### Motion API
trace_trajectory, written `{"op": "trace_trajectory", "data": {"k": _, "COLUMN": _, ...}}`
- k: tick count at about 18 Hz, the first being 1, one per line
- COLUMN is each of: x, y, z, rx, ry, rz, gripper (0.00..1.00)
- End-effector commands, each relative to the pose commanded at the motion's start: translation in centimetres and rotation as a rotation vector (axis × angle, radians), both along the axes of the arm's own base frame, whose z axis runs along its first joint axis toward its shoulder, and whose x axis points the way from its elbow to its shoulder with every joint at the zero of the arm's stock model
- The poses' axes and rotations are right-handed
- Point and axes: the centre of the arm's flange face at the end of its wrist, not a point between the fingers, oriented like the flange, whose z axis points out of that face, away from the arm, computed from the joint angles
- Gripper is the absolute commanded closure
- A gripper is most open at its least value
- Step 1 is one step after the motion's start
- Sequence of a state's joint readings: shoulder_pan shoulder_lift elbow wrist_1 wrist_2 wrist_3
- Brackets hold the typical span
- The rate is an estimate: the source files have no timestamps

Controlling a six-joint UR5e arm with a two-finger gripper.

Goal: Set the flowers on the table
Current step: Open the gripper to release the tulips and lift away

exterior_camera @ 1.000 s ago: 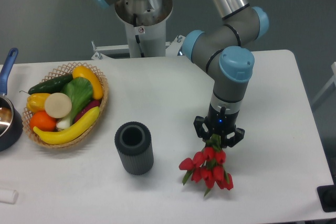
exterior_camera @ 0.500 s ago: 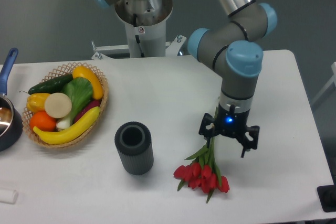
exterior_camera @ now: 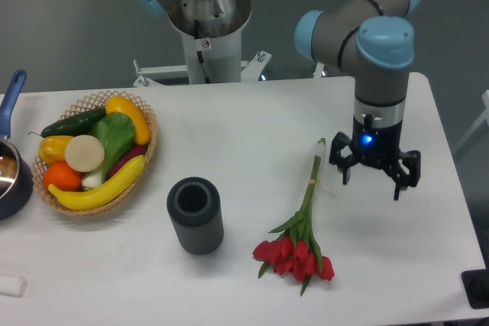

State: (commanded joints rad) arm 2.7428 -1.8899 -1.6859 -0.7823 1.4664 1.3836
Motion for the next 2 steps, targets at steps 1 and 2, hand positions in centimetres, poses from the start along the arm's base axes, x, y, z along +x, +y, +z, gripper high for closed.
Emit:
{"op": "trace_trajectory", "data": {"k": 1, "x": -0.08, "y": -0.02, "z": 0.14, "rx": -0.003, "ry": 0.005, "rz": 0.002, "gripper": 0.0}}
{"op": "trace_trajectory", "data": {"k": 2, "x": -0.07, "y": -0.02, "z": 0.11, "rx": -0.004, "ry": 0.002, "rz": 0.002, "gripper": 0.0}}
